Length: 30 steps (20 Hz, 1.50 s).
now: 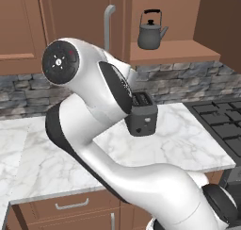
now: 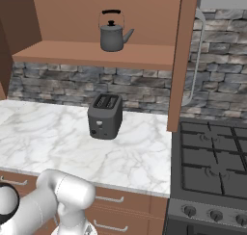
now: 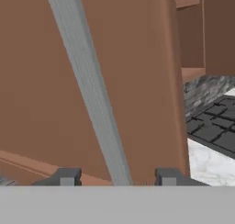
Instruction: Open the cabinet, pick the kettle from the cabinet, and place it in the sink.
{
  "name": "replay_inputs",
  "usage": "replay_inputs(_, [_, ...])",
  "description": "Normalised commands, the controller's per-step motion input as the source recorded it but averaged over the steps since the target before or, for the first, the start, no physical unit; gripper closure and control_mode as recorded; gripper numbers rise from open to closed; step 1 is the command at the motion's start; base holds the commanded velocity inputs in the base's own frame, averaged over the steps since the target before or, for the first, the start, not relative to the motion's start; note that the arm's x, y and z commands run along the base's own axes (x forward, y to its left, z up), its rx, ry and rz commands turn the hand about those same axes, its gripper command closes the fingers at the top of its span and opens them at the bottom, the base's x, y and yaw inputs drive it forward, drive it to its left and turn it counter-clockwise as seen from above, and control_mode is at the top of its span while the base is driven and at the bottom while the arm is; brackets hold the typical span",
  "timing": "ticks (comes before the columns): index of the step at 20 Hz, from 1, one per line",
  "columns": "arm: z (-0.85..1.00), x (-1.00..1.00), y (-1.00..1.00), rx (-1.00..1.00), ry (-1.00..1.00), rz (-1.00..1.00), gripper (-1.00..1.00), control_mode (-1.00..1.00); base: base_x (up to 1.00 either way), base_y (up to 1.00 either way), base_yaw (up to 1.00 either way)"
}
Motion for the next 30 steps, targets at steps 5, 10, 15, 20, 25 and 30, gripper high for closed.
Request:
replay_inputs(5, [-0.13, -0.57, -0.15, 0.17, -0.19, -0.18, -1.0, -1.0, 0.0, 0.0, 0.0])
replay_inputs(10, [-0.08, -0.43, -0.25, 0.25, -0.02, -0.09, -1.0, -1.0, 0.0, 0.0, 0.0])
replay_inputs(15, [-0.02, -0.19, -0.42, 0.39, 0.0, 0.02, -1.0, -1.0, 0.0, 0.0, 0.0])
replay_inputs(20, [0.0, -0.06, -0.5, 0.5, 0.0, 0.09, -1.0, -1.0, 0.0, 0.0, 0.0])
replay_inputs(25, [0.0, -0.02, -0.45, 0.43, 0.0, 0.18, -1.0, -1.0, 0.0, 0.0, 0.0])
replay_inputs(30, [-0.06, 0.09, -0.34, 0.35, 0.0, 0.33, -1.0, -1.0, 0.0, 0.0, 0.0])
